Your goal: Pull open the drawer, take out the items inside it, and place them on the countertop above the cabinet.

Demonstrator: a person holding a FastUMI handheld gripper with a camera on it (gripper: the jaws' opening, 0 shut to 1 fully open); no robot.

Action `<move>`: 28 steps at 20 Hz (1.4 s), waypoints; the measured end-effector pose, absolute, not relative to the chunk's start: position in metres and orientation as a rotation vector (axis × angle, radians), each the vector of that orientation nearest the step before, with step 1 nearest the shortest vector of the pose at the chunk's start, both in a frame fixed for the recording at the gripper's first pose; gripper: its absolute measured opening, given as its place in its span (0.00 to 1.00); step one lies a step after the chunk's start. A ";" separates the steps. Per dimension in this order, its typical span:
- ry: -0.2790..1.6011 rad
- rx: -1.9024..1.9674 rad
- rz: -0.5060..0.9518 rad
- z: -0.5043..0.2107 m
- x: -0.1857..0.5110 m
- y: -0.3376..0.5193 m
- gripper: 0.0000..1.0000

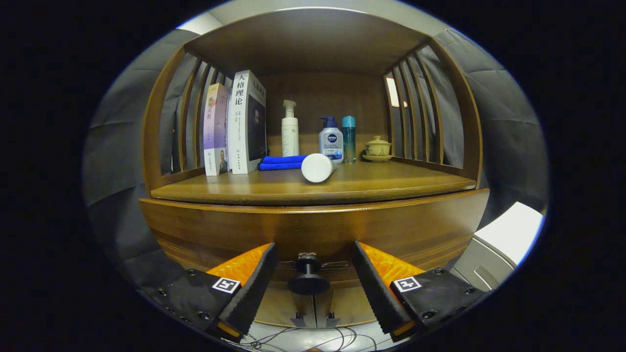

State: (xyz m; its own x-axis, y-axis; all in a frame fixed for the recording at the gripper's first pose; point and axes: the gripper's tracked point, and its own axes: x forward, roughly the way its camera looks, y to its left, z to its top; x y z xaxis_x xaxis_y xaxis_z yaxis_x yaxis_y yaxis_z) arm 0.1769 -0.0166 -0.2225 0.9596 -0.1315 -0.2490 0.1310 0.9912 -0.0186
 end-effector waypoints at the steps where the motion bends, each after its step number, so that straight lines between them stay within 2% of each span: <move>1: 0.261 -0.014 -0.132 -0.225 0.183 -0.017 0.98; 9: 0.274 -0.012 -0.116 -0.215 0.176 -0.018 0.96; 15: 0.087 0.020 -0.060 -0.113 0.110 -0.017 0.95; 18: -0.005 -0.019 -0.093 -0.067 0.070 -0.033 0.95; 24: -0.178 0.005 -0.112 0.002 0.006 -0.048 0.95; 28: -0.187 0.043 -0.087 0.017 -0.009 -0.041 0.95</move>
